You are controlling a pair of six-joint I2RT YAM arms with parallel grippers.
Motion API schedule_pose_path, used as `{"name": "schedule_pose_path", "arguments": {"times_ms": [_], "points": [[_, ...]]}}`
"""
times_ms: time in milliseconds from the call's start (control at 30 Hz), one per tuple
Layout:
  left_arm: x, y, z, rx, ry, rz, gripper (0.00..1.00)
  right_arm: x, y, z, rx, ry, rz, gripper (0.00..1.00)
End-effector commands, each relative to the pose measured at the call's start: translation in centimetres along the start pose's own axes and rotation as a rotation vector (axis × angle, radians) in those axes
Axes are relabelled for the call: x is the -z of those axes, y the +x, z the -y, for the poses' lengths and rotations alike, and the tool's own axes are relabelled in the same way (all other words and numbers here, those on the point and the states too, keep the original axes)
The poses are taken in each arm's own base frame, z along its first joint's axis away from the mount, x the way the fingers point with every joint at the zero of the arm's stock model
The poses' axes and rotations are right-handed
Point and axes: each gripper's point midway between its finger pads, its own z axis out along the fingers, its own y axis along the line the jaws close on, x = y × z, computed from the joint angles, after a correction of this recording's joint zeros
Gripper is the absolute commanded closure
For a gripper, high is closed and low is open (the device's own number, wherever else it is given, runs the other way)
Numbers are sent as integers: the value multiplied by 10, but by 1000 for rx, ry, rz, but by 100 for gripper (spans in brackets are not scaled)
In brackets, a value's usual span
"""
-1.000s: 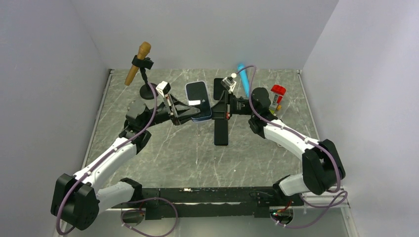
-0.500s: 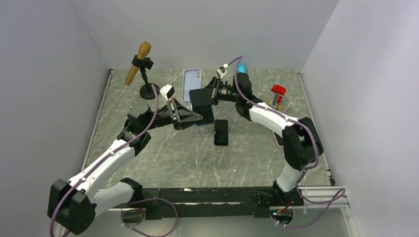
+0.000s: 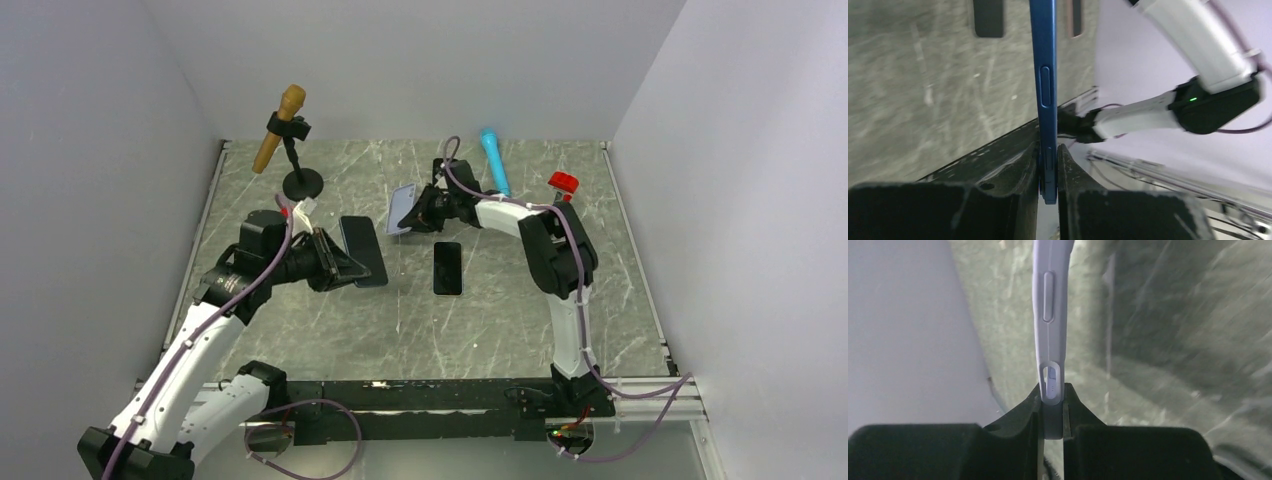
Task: Take the phone out of the phone case
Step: Place the phone case at the center of the board.
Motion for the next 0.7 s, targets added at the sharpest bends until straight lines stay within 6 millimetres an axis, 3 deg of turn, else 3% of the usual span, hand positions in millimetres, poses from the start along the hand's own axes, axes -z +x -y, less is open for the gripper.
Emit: {"name": "schedule_pose_path", "arguments": {"times_ms": [0, 233, 500, 600, 667], "points": [[15, 15, -41, -174, -175, -53, 100, -7, -39, 6, 78, 88, 66, 100], [8, 24, -53, -175, -152, -86, 100, -21, -79, 33, 112, 167, 48, 97], [3, 28, -55, -189, -149, -119, 100, -41, -116, 43, 159, 176, 40, 89], [6, 30, -56, -225, -165, -138, 100, -44, -127, 45, 167, 179, 50, 81], [7, 31, -60, -242, -188, -144, 100, -44, -126, 53, 178, 215, 44, 70]]}}
